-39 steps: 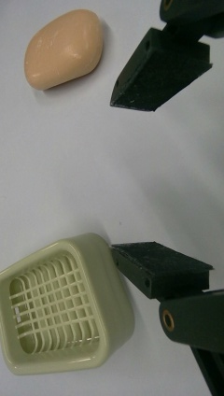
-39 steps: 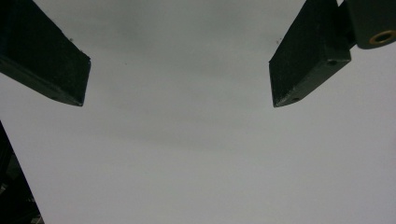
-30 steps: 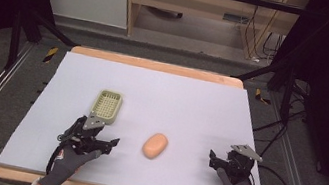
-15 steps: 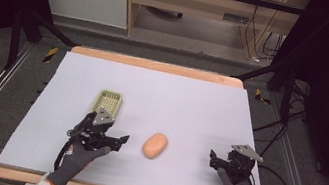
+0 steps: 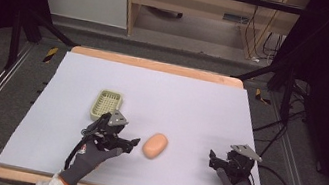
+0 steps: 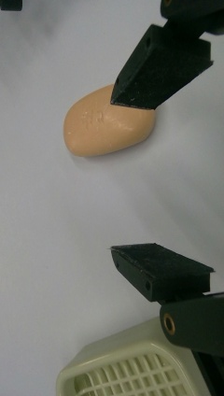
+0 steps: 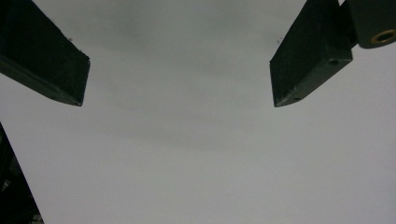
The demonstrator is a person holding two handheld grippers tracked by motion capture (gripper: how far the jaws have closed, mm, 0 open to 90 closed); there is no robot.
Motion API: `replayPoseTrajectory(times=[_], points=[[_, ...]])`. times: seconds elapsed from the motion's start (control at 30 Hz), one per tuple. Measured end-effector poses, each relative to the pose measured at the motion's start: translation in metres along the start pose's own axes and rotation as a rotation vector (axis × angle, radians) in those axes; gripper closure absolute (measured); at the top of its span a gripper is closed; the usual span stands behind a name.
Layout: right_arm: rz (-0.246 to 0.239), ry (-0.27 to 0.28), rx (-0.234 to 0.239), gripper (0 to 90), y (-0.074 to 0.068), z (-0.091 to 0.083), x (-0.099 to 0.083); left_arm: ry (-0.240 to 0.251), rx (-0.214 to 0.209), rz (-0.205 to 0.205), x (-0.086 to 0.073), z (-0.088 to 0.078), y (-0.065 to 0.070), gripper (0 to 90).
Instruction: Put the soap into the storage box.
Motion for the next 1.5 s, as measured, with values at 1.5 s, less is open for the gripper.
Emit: replayPoseTrajectory(times=[1.5], points=[[-0.012,-0.014,-0.012,6.4,-0.003,0.001,0.000,-0.075,-0.059,0.032,0.025,0.045,0.024,19.9]])
Point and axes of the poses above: each handheld gripper's, and its own axes: z roughly forward along the jaws, x roughly out of its top, y roughly to its right, the point moved 2 cm from there along z, roughly forward along the jaws, and after that the axes turned 9 degrees about -x, right-handed, at the moved point
